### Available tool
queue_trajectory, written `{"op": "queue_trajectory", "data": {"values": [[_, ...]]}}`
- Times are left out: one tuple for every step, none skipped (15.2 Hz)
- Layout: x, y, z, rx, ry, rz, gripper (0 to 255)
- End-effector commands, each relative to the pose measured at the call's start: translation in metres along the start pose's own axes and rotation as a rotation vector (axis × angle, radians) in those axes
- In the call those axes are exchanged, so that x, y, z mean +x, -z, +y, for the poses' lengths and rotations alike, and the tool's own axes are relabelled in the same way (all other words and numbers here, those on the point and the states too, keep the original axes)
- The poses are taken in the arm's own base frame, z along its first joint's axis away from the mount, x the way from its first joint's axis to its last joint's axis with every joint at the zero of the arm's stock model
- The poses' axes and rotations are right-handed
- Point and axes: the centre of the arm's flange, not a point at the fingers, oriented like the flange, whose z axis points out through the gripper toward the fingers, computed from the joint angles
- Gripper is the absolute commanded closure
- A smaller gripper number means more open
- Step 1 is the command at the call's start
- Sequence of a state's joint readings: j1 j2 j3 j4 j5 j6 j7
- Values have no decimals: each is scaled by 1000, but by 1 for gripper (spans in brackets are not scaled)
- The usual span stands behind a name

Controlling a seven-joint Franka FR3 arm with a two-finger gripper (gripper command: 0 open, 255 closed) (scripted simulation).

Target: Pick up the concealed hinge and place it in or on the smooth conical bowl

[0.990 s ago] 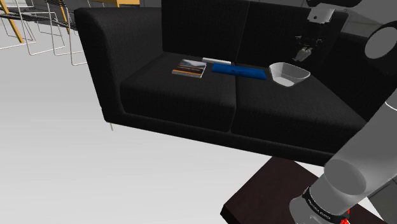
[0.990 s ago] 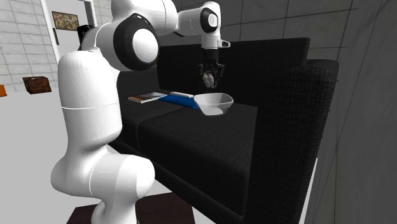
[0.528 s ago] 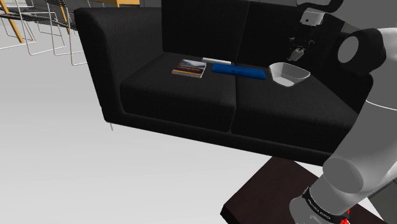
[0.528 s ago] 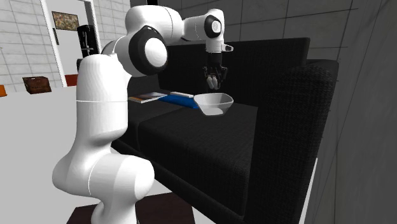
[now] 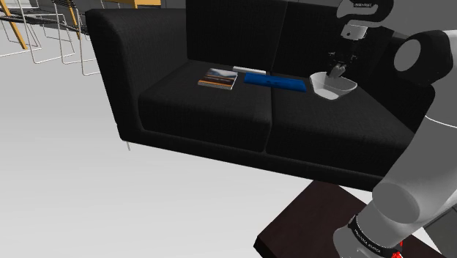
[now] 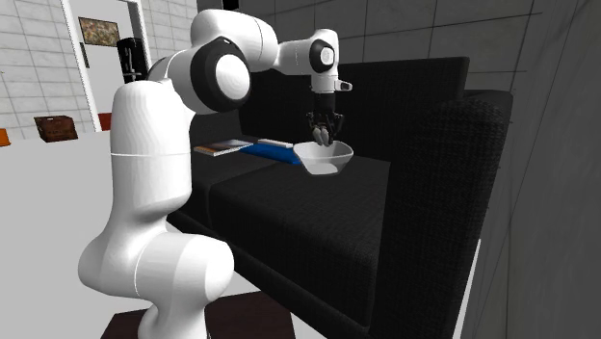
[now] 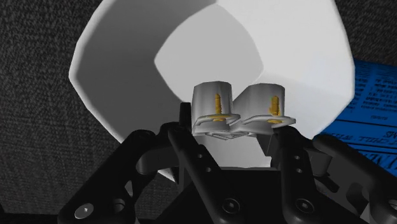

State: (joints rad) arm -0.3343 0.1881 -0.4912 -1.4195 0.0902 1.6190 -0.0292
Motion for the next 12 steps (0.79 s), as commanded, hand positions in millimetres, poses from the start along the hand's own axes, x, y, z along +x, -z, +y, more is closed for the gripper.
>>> {"op": "queue_trajectory", "data": {"values": [[-1, -13, 2, 0, 0, 0, 255], [-1, -13, 2, 0, 0, 0, 255], [-1, -13, 2, 0, 0, 0, 255], [-1, -13, 2, 0, 0, 0, 255], [-1, -13, 2, 0, 0, 0, 255], [-1, -13, 2, 0, 0, 0, 255], [-1, -13, 2, 0, 0, 0, 255], [-1, -13, 2, 0, 0, 0, 255], [-1, -13, 2, 0, 0, 0, 255], [-1, -13, 2, 0, 0, 0, 0], [-1, -13, 2, 0, 0, 0, 0], [-1, -13, 2, 0, 0, 0, 0]]}}
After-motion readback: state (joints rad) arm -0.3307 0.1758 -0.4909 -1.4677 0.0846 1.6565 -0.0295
